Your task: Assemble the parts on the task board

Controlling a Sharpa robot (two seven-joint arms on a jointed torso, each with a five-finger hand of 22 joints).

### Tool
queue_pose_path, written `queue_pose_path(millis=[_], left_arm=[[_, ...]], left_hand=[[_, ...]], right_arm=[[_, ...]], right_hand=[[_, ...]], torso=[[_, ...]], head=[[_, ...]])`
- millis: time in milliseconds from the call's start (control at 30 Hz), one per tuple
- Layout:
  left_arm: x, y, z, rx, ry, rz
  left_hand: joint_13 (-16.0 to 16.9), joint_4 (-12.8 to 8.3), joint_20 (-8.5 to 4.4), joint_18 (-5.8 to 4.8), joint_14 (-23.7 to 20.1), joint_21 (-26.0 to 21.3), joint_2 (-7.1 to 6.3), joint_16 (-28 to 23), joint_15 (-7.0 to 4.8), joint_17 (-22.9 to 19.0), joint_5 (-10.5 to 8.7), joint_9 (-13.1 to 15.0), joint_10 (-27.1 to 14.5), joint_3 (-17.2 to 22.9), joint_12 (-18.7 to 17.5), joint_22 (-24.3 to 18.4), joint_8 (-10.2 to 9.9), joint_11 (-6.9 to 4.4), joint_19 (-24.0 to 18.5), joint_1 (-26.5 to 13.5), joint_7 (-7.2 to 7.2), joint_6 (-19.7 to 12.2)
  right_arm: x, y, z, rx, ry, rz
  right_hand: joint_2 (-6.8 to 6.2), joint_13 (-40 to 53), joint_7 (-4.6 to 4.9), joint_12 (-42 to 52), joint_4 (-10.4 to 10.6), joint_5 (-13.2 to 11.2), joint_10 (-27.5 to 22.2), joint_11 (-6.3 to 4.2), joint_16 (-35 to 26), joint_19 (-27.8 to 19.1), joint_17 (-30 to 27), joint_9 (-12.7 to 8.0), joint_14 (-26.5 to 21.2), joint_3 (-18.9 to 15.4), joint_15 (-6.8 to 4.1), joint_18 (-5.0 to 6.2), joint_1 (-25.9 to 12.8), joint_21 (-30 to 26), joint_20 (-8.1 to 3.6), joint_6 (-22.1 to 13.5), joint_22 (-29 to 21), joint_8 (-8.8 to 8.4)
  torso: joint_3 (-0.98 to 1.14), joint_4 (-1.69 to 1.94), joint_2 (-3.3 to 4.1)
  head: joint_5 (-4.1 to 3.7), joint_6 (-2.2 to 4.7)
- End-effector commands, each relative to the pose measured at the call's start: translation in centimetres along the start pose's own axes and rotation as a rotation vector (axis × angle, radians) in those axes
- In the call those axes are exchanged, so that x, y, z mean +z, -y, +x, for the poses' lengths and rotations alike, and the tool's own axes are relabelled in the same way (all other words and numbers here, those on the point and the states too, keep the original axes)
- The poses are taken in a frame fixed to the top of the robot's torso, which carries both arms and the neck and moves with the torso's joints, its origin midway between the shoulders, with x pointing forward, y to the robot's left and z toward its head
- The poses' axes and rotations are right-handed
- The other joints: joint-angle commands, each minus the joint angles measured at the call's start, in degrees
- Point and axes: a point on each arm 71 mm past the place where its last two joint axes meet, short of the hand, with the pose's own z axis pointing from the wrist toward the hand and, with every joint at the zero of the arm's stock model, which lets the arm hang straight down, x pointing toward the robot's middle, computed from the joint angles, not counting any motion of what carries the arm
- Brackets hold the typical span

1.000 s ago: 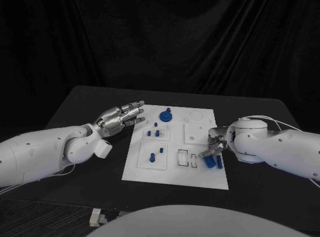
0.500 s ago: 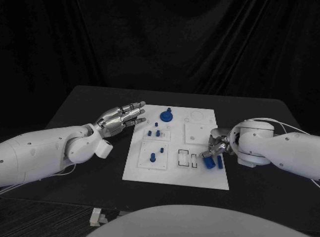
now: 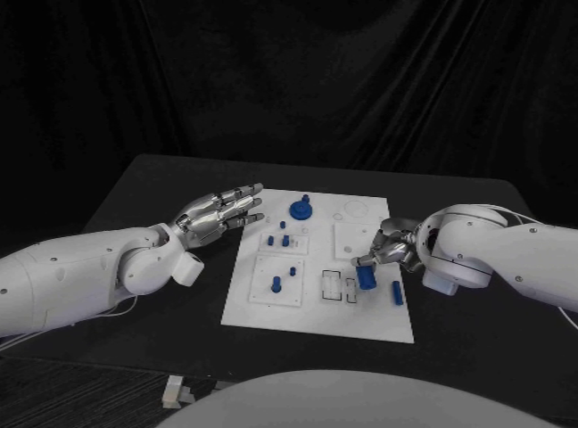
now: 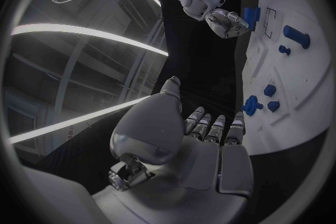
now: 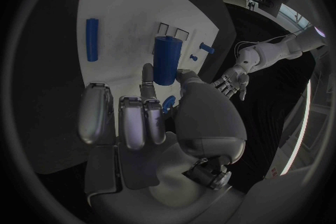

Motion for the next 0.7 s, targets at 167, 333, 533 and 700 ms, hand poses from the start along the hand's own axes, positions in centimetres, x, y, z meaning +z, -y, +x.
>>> queue_pose_path(millis=[167, 333, 533, 700], left_arm=[[0.1, 0.0, 0.2, -0.015, -0.012, 0.012], [0.2, 0.0, 0.3, -0.017, -0.015, 0.010], [0.2, -0.1, 0.3, -0.018, -0.017, 0.009], [0.2, -0.1, 0.3, -0.019, -0.019, 0.008]], left_hand=[[0.1, -0.4, 0.21, 1.00, 0.0, 0.1, 0.73, -0.2, -0.03, -0.1, 0.28, 0.0, 0.3, 0.0, 0.3, 0.1, 0.3, 0.23, 0.0, 0.0, 0.35, -0.1], [0.1, -0.4, 0.21, 1.00, 0.0, 0.1, 0.73, -0.2, -0.03, -0.1, 0.28, 0.0, 0.3, 0.0, 0.3, 0.1, 0.3, 0.23, 0.0, 0.0, 0.35, -0.1], [0.1, -0.4, 0.23, 1.01, 0.0, 0.1, 0.75, -0.2, -0.01, -0.1, 0.29, 0.0, 0.3, 0.0, 0.3, 0.1, 0.3, 0.25, 0.0, 0.0, 0.37, -0.2], [0.1, -0.4, 0.23, 1.01, 0.0, 0.1, 0.75, -0.2, -0.01, -0.1, 0.29, 0.0, 0.3, 0.0, 0.3, 0.1, 0.3, 0.25, 0.0, 0.0, 0.37, -0.2]], right_arm=[[0.2, -0.9, 0.3, 0.095, -0.002, -0.026], [0.7, -1.2, 0.9, 0.097, -0.013, -0.021], [1.3, -1.4, 1.6, 0.095, -0.029, -0.009], [1.7, -1.4, 2.2, 0.078, -0.047, 0.005]], right_hand=[[0.40, 15.1, 0.09, 0.2, -4.9, 3.5, 6.2, -0.20, -0.4, 0.5, 9.1, 2.0, 4.8, 5.7, -0.34, 0.11, -0.5, -0.3, -0.16, -0.8, 10.1, -0.23], [0.46, 15.1, 0.39, 0.2, -4.6, 0.9, 6.2, 0.07, -0.5, 0.4, 9.0, 1.8, 4.8, 6.0, -0.11, 0.19, -1.3, -0.8, 0.01, -1.3, 10.0, -0.60], [0.59, 15.1, 0.66, 0.2, -4.6, -1.4, 6.2, 0.30, -0.6, 0.3, 8.9, 1.4, 4.8, 6.4, 0.08, 0.27, -1.8, -1.2, 0.19, -1.8, 9.9, -1.01], [0.77, 15.1, 1.00, 0.2, -4.3, -4.7, 6.2, 0.61, -1.2, -0.1, 8.1, 0.8, 4.6, 6.5, 0.35, 0.51, -2.5, -2.5, 0.43, -2.4, 9.5, -1.44]], torso=[[-0.03, 0.03, -0.02], [-0.02, 0.05, 0.04], [-0.01, 0.05, 0.02], [-0.01, -0.01, 0.03]], head=[[0.32, 0.01], [0.43, 0.01], [0.55, 0.01], [0.69, 0.01]])
